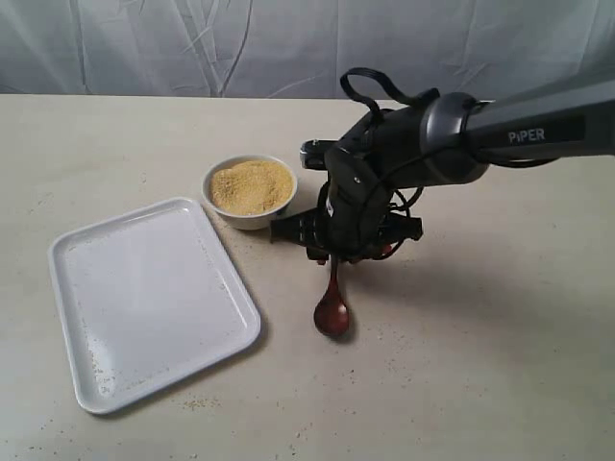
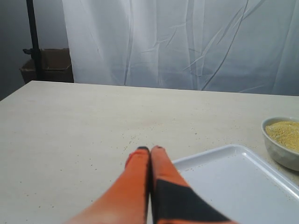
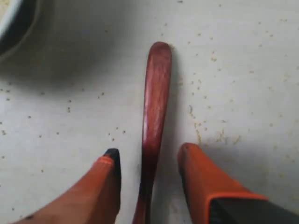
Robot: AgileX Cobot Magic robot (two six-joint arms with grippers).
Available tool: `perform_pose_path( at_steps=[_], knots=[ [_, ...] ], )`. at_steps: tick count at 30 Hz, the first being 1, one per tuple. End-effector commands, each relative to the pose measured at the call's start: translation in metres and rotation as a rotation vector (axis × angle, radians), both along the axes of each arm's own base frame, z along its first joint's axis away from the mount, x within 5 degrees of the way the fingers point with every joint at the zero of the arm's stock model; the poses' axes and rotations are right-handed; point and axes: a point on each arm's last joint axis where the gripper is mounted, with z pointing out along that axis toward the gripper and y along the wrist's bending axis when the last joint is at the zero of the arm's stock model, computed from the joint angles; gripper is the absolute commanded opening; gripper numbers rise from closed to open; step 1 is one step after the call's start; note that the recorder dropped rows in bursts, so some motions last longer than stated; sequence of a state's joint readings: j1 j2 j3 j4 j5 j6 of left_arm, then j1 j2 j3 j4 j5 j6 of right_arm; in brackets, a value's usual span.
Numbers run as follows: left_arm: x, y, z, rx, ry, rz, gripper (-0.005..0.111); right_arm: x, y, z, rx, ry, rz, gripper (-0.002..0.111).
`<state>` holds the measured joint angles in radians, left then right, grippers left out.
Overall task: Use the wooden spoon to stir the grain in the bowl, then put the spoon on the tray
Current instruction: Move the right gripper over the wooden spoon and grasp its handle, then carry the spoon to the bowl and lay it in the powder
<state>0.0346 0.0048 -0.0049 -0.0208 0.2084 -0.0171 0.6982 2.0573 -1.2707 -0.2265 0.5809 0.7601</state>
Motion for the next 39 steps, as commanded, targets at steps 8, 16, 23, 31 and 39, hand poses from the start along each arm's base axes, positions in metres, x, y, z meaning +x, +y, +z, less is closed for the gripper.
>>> perform_pose_path(
  at_steps=[8, 16, 23, 31, 39],
  knots=[
    [0.0, 0.0, -0.001, -0.001, -0.008, 0.004, 0.0, -0.002, -0.003, 0.006, -0.033, 0.017, -0.006, 0.0],
    [0.0, 0.0, -0.001, -0.001, -0.008, 0.004, 0.0, -0.005, -0.004, 0.094, 0.235, -0.179, -0.134, 0.0],
    [0.0, 0.0, -0.001, -0.001, -0.008, 0.004, 0.0, 0.014, 0.024, 0.107, 0.679, -0.346, -0.219, 0.0],
    [0.0, 0.0, -0.001, -0.001, -0.006, 0.004, 0.0, 0.046, 0.032, 0.043, 0.835, -0.224, -0.515, 0.0],
    [0.0, 0.0, -0.001, -0.001, -0.006, 0.004, 0.0, 0.064, 0.033, 0.013, 0.973, -0.304, -0.607, 0.0]
  ],
)
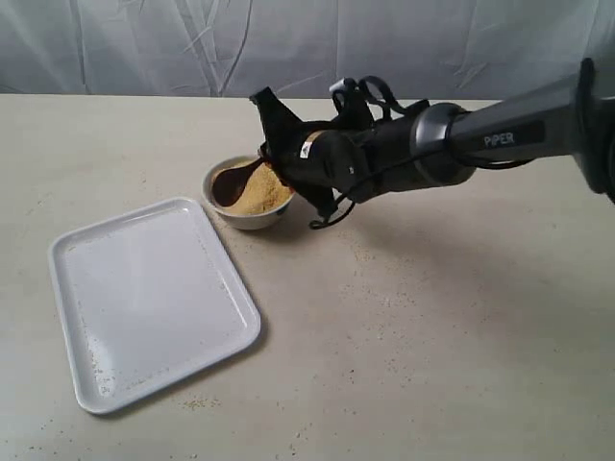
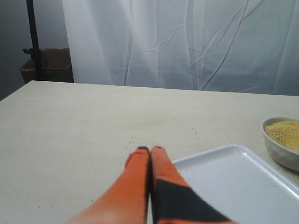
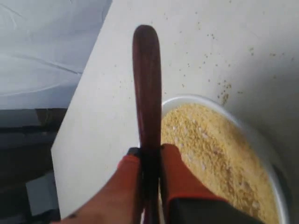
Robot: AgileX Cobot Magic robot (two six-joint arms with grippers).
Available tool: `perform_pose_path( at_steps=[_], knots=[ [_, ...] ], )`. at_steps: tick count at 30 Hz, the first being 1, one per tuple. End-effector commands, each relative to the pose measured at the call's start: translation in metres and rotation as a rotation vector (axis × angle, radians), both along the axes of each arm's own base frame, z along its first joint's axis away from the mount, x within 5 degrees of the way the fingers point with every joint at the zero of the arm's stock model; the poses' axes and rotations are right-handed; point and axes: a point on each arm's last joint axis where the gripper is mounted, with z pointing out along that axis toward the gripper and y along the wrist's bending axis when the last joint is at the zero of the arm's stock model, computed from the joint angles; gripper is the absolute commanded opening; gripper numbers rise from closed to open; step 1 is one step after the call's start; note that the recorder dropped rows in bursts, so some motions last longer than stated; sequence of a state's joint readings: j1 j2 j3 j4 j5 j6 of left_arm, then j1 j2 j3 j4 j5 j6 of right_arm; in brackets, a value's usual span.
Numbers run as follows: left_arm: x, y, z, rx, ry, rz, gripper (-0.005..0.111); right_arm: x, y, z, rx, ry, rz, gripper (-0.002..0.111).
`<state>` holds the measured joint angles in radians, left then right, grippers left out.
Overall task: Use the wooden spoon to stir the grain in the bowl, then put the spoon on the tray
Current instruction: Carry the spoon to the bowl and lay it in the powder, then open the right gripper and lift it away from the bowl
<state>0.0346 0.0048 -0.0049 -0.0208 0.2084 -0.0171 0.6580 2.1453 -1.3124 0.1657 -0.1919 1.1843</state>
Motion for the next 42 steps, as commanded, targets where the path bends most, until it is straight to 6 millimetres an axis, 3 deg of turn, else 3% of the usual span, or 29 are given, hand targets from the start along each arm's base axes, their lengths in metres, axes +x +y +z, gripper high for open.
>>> perform_pose_path(
  at_steps=[1, 9, 19, 21, 26, 31, 37, 40, 42],
  knots=[
    [0.0, 0.0, -0.001, -0.001, -0.006, 0.004, 0.0, 0.01, 0.0, -0.002, 0.043, -0.1, -0.027, 0.001],
    [0.0, 0.0, -0.001, -0.001, -0.006, 0.004, 0.0, 0.013, -0.007, -0.005, -0.131, -0.179, -0.019, 0.001],
    [0.0, 0.0, -0.001, -0.001, -0.01, 0.004, 0.0, 0.008, -0.002, -0.006, -0.105, -0.144, -0.072, 0.001],
    [0.0, 0.0, -0.001, -0.001, -0.01, 0.004, 0.0, 0.008, -0.002, -0.005, -0.107, -0.155, -0.082, 0.01],
    [0.0, 0.0, -0.001, -0.001, -0.01, 0.004, 0.0, 0.007, -0.001, -0.005, -0.103, -0.15, -0.085, 0.055],
    [0.0, 0.0, -0.001, -0.001, -0.01, 0.004, 0.0, 0.006, -0.001, -0.005, -0.103, -0.144, -0.081, 0.058],
    [0.0, 0.0, 0.0, -0.001, -0.012, 0.004, 0.0, 0.0, 0.002, 0.023, -0.104, -0.155, -0.002, 0.058],
    [0.0, 0.0, 0.0, -0.001, -0.012, 0.004, 0.0, -0.007, 0.001, 0.043, -0.189, -0.182, 0.141, 0.058],
    [0.0, 0.0, 0.0, -0.001, -0.012, 0.004, 0.0, -0.009, -0.01, 0.053, -0.303, -0.183, 0.248, 0.058]
  ],
)
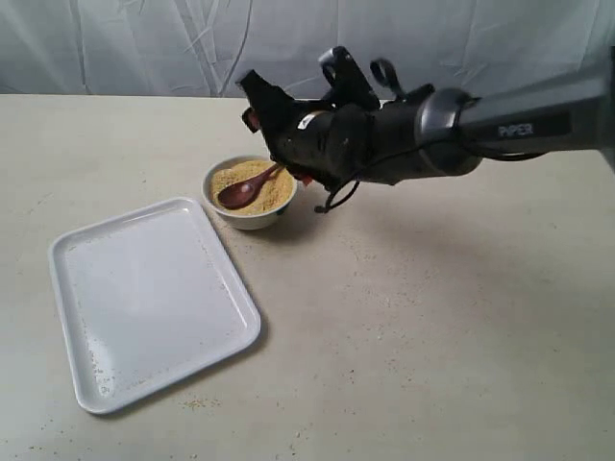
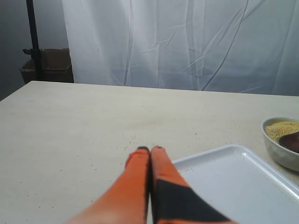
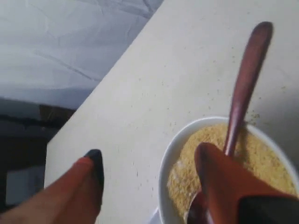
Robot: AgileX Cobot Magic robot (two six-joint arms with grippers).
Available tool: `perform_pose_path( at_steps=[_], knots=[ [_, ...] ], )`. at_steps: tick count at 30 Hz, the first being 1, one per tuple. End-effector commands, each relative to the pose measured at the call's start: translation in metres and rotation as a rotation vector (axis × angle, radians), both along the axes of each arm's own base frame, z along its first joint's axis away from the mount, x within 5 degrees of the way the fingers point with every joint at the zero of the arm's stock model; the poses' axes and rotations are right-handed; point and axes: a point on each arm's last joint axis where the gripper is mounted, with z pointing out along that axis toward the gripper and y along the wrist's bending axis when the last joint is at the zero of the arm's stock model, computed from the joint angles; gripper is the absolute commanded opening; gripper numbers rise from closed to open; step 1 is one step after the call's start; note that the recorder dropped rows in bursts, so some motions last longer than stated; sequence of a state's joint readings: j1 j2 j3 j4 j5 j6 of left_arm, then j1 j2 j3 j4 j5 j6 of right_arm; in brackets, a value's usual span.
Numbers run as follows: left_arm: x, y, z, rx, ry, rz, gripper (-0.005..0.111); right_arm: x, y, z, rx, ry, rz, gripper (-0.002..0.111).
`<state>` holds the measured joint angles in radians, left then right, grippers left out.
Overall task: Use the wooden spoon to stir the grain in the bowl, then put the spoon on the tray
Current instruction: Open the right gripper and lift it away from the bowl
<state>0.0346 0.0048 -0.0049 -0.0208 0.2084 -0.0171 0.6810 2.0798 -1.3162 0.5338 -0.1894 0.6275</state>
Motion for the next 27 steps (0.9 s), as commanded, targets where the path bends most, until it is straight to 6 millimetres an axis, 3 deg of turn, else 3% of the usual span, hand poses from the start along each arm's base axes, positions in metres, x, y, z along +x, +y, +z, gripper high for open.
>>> perform_pose_path(
  at_steps=[1, 4, 7, 10, 13, 16, 17, 19, 21, 27],
  knots=[
    [0.0, 0.0, 0.0, -0.001, -0.012, 0.004, 0.0, -0.006, -0.017, 0.026, -0.233, -0.005, 0.209, 0.055],
    [0.0, 0.0, 0.0, -0.001, -0.012, 0.004, 0.0, -0.006, -0.046, 0.036, -0.423, 0.048, 0.298, 0.035],
    [0.0, 0.0, 0.0, -0.001, -0.012, 0.004, 0.0, -0.007, -0.076, 0.046, -0.565, 0.098, 0.429, 0.0],
    [0.0, 0.0, 0.0, -0.001, -0.012, 0.004, 0.0, -0.015, -0.097, 0.052, -0.579, 0.15, 0.651, 0.0],
    [0.0, 0.0, 0.0, -0.001, -0.012, 0.004, 0.0, -0.014, -0.116, 0.062, -0.452, 0.112, 0.793, -0.001],
    [0.0, 0.0, 0.0, -0.001, -0.012, 0.004, 0.0, -0.007, -0.131, 0.07, -0.289, -0.016, 0.637, -0.001],
    [0.0, 0.0, 0.0, -0.001, -0.012, 0.004, 0.0, -0.007, -0.135, 0.069, -0.24, -0.089, 0.502, -0.001],
    [0.0, 0.0, 0.0, -0.001, -0.012, 0.004, 0.0, -0.018, -0.132, 0.068, -0.214, -0.197, 0.366, -0.001],
    [0.0, 0.0, 0.0, -0.001, -0.012, 0.004, 0.0, -0.031, -0.127, 0.06, -0.361, -0.287, 0.455, -0.001],
    [0.0, 0.0, -0.001, -0.001, -0.009, 0.004, 0.0, -0.036, -0.121, 0.042, -0.315, -0.214, 0.473, -0.001]
  ],
)
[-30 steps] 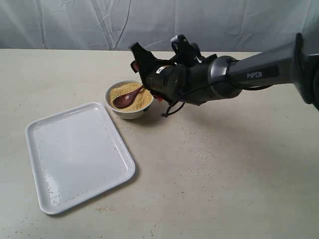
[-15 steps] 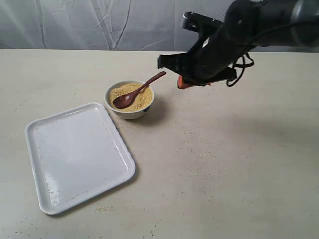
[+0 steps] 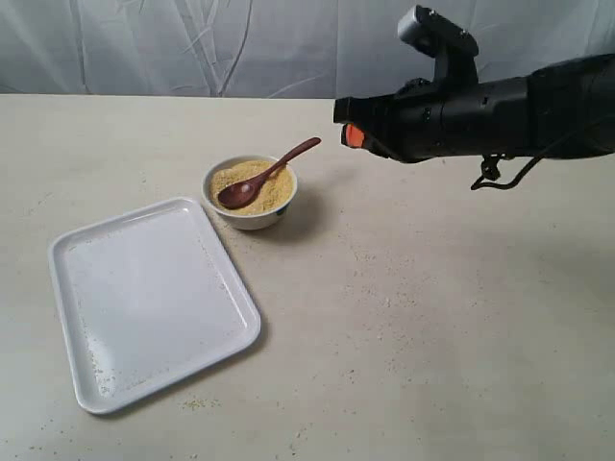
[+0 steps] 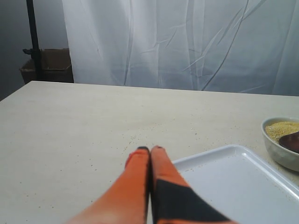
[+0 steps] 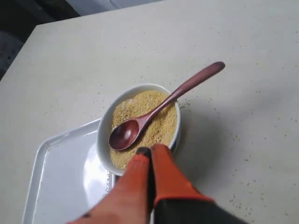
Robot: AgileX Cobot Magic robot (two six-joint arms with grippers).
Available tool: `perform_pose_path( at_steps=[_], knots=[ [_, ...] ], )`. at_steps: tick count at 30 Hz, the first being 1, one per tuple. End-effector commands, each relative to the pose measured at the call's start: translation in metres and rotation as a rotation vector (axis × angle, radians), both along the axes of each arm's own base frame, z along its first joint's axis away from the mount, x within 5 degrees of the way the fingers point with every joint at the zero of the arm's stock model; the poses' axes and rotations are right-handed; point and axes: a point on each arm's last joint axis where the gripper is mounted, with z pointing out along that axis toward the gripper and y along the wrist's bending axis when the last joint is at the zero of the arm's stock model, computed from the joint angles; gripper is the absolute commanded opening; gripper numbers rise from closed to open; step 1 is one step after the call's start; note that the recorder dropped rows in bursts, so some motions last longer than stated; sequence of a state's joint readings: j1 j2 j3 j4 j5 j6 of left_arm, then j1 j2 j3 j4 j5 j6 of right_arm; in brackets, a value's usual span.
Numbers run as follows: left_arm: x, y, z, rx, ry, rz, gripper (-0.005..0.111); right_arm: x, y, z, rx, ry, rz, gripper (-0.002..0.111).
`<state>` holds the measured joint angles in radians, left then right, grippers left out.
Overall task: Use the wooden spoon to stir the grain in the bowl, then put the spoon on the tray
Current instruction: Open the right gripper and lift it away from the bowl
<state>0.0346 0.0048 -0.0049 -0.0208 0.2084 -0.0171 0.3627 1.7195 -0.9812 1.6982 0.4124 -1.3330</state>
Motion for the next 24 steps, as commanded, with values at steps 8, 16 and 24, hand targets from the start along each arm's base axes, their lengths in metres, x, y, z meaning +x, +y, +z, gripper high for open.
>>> perform_pose_path(
  at_steps=[8, 16, 24],
  knots=[
    [0.0, 0.0, -0.001, -0.001, -0.007, 0.004, 0.0, 0.013, -0.018, 0.001, -0.051, 0.094, 0.011, -0.001],
    [0.0, 0.0, -0.001, -0.001, -0.007, 0.004, 0.0, 0.029, -0.055, 0.021, -0.179, 0.282, -0.205, -0.001],
    [0.0, 0.0, -0.001, -0.001, -0.007, 0.004, 0.0, -0.019, -0.006, 0.008, -0.117, -0.019, -0.427, -0.001]
  ],
)
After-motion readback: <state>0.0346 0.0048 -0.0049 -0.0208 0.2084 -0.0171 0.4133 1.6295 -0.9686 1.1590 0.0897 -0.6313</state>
